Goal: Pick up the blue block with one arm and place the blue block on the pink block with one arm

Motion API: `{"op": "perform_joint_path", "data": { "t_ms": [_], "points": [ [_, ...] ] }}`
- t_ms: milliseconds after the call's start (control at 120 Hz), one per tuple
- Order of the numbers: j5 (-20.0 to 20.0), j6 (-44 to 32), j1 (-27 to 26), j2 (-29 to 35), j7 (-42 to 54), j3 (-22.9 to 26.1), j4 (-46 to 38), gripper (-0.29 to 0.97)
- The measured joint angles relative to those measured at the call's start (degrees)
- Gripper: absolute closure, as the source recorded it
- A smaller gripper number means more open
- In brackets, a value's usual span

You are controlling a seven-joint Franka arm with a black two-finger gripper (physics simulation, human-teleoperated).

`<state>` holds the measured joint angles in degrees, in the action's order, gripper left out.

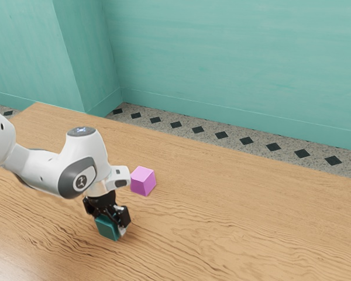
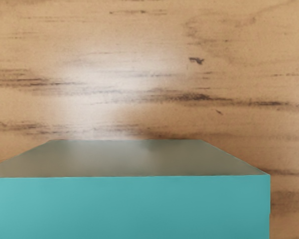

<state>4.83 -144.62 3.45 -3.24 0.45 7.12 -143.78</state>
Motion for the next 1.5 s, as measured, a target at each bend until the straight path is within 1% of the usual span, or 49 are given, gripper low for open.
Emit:
{"op": "perform_joint_path", "data": {
  "t_ms": [125, 567, 742, 875, 1000, 1075, 1150, 1300, 1500],
  "points": [
    [-0.46, -0.10, -0.04, -0.02, -0.11, -0.06, 0.36, 0.12],
    [-2.27, -0.22, 0.00, 0.06, -0.35, -0.09, 0.79, 0.28],
    [-2.85, -0.18, -0.05, 0.41, -0.64, -0.15, 0.84, 0.30],
    [-3.44, 0.89, -0.02, 2.05, -0.85, -0.22, 2.34, 0.31],
    [-4.77, 4.28, -0.96, 3.72, -1.00, -1.31, 6.79, 0.30],
    [-5.85, 7.13, -2.82, 2.33, -1.04, -3.25, 11.79, 0.30],
    [-6.95, 10.01, -4.27, -0.66, -1.04, -5.50, 17.45, 0.30],
    [-7.73, 15.47, 0.36, -6.42, -0.97, -8.59, 25.64, 0.30],
    [-7.86, 20.74, 0.44, -10.62, -0.77, -9.11, 32.10, 0.29]
  ]
}}
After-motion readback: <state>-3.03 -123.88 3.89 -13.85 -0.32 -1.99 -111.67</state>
